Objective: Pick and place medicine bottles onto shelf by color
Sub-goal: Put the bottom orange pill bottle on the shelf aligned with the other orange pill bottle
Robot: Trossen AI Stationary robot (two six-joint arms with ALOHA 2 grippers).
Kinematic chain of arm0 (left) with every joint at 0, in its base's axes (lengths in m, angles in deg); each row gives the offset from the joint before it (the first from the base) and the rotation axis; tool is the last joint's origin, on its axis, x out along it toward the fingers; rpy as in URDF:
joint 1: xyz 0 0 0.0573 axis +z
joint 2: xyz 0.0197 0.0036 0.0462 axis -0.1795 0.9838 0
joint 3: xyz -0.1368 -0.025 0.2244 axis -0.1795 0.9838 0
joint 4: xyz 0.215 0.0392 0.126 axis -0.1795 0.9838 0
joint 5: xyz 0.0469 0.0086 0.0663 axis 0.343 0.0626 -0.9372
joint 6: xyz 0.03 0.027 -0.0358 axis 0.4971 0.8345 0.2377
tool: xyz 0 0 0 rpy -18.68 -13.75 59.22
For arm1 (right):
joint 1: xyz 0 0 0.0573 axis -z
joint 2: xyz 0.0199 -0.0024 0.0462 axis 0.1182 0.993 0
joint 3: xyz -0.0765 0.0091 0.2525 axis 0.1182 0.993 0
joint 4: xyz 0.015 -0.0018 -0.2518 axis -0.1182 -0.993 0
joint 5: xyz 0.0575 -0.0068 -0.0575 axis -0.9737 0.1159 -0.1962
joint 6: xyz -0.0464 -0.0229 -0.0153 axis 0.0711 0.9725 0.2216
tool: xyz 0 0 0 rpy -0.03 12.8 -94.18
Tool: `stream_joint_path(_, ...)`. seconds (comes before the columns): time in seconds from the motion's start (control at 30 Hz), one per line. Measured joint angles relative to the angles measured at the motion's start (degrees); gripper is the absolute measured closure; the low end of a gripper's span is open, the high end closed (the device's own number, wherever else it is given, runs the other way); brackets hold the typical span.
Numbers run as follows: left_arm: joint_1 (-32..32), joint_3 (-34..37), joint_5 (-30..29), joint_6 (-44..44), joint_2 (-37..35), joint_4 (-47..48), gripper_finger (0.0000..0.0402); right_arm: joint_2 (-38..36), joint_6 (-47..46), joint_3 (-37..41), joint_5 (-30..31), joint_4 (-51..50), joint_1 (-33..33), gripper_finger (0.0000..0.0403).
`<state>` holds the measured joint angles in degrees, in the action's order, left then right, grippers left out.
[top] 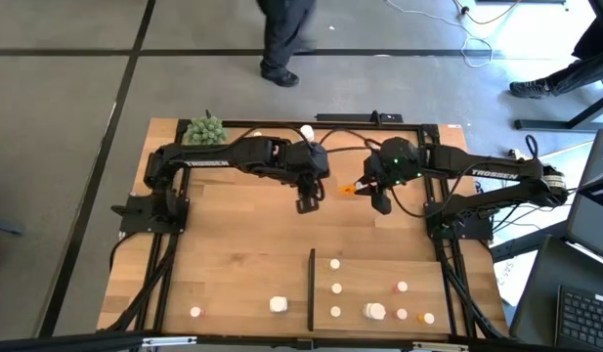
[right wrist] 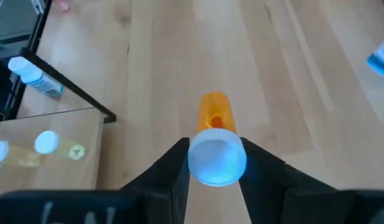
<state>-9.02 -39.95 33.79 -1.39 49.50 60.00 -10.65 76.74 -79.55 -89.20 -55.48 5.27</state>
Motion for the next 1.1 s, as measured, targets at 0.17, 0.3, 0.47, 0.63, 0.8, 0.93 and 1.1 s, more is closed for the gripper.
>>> stream_joint_path(0.17,0.00,0.09,-1.38,-2.39,-1.54,2.27,0.0262,-1.20,-0.94,-5.21,0.01,-11.62,-0.48,0.0283)
stream_joint_path(0.3,-0.02,0.05,-1.79,-3.58,-1.75,2.87,0.0261,-3.08,-0.93,-8.40,0.64,-20.26,-2.55,0.0282)
stream_joint_path(0.47,-0.24,0.07,-2.35,-4.70,-1.75,3.25,0.0262,-7.82,-4.11,-9.14,0.71,-28.52,-7.10,0.0282)
stream_joint_path(0.63,-0.43,0.07,-2.35,-6.61,-1.75,3.25,0.0260,-12.81,-11.77,-9.14,2.58,-37.28,-12.72,0.0282)
stream_joint_path(0.8,-0.39,0.07,-2.38,-7.04,-1.75,3.25,0.0263,-15.86,-22.91,-9.16,0.86,-43.57,-19.17,0.0281)
stream_joint_path(0.93,-0.39,0.07,-2.38,-6.68,-1.75,3.27,0.0260,-16.02,-31.64,-9.16,-2.56,-46.11,-25.23,0.0281)
stream_joint_path(1.1,-0.33,0.07,-2.40,-4.63,-1.73,3.29,0.0262,-14.19,-39.11,-9.16,-7.22,-46.02,-33.68,0.0281)
